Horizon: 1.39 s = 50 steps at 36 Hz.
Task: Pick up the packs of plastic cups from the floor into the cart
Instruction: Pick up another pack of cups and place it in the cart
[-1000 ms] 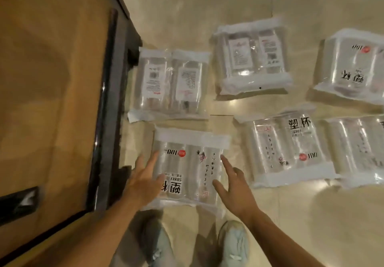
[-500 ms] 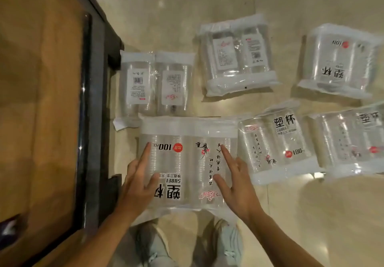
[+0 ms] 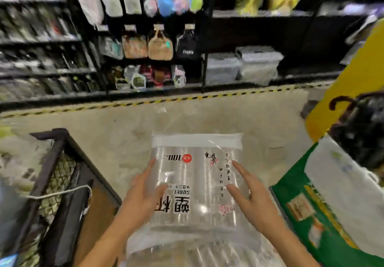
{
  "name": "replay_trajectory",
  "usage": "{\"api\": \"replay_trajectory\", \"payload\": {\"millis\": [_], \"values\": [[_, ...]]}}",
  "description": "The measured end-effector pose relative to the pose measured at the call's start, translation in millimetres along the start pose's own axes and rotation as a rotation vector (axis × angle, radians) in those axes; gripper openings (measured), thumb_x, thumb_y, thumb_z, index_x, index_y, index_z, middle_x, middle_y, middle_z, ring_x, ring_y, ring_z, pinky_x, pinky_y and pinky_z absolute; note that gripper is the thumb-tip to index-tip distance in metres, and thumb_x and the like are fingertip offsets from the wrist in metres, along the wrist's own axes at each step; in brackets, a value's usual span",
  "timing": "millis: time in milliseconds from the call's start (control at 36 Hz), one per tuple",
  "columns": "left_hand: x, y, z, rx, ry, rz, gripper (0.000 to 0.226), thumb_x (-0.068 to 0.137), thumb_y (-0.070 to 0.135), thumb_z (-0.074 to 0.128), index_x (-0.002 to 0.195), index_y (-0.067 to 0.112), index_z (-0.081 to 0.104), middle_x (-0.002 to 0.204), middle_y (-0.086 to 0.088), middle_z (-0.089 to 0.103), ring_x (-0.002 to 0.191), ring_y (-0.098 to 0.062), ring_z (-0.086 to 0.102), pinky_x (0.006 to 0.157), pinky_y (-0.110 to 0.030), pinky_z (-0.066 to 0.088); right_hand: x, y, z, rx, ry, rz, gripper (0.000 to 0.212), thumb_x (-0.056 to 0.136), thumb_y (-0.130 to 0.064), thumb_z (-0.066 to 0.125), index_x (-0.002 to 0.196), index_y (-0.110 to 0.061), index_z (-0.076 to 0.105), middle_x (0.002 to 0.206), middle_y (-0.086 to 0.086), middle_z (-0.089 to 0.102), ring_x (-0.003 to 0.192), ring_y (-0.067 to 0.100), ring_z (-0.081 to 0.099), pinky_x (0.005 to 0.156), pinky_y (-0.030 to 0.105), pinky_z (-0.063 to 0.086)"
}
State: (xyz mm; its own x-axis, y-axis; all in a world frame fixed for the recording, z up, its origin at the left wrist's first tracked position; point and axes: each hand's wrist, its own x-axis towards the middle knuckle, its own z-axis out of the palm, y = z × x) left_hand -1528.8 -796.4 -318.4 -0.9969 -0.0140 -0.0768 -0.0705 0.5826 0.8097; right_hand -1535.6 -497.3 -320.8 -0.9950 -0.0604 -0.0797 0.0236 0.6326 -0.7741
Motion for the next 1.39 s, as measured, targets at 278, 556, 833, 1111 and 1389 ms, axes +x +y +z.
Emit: {"api": "replay_trajectory", "payload": {"millis": [278, 556, 833, 1111, 1389], "values": [[4.1, 230.9, -70.2, -0.016, 0.01, 0.106, 0.075, 0.084, 0.064, 0.056, 0.148, 0.053, 0.018, 0.155, 0.009, 0.034, 0.137, -0.02, 0.04, 0.11, -0.043, 0.038, -38.3, -139.2, -212.1, -0.002, 0.158, -0.048, 0.061, 0.103, -0.045, 0.056, 0.16, -0.039, 0.034, 0.165, -0.003, 0.039, 0.152, 0.021, 0.038, 0.119, 0.037, 0.035], [10.4, 344.1, -33.6, -0.096, -0.188, 0.299, 0.076, 0.084, 0.063, 0.058, 0.149, 0.047, 0.022, 0.157, 0.004, 0.029, 0.138, -0.023, 0.037, 0.086, -0.034, 0.045, -110.0, -132.6, -306.4, 0.02, 0.436, 0.127, 0.059, 0.098, -0.059, 0.058, 0.154, -0.051, 0.039, 0.157, 0.003, 0.051, 0.143, 0.026, 0.05, 0.12, 0.048, 0.041], [-16.2, 452.6, 75.4, -0.093, -0.608, 0.588, 0.075, 0.082, 0.064, 0.056, 0.149, 0.045, 0.025, 0.156, 0.009, 0.029, 0.124, -0.015, 0.043, 0.072, -0.031, 0.049, -261.8, -110.6, -346.7, 0.076, 0.834, 0.422, 0.056, 0.103, -0.049, 0.055, 0.157, -0.043, 0.038, 0.169, -0.004, 0.03, 0.155, 0.026, 0.031, 0.124, 0.048, 0.032], [-181.8, 510.7, 200.3, -0.037, -1.06, 0.884, 0.071, 0.083, 0.062, 0.052, 0.148, 0.049, 0.025, 0.158, -0.001, 0.03, 0.136, -0.031, 0.04, 0.093, -0.042, 0.046, -486.5, -109.3, -305.7, 0.081, 1.299, 0.783, 0.056, 0.102, -0.044, 0.061, 0.155, -0.041, 0.042, 0.164, -0.008, 0.039, 0.15, 0.018, 0.04, 0.12, 0.036, 0.036], [-467.4, 491.8, 262.0, -0.024, -1.446, 1.104, 0.069, 0.072, 0.072, 0.059, 0.136, 0.056, 0.038, 0.147, -0.002, 0.045, 0.111, -0.023, 0.052, 0.066, -0.031, 0.048, -738.6, -143.0, -184.7, 0.114, 1.64, 1.17, 0.055, 0.105, -0.044, 0.055, 0.157, -0.037, 0.04, 0.167, -0.011, 0.034, 0.153, 0.017, 0.037, 0.118, 0.03, 0.033]]}}
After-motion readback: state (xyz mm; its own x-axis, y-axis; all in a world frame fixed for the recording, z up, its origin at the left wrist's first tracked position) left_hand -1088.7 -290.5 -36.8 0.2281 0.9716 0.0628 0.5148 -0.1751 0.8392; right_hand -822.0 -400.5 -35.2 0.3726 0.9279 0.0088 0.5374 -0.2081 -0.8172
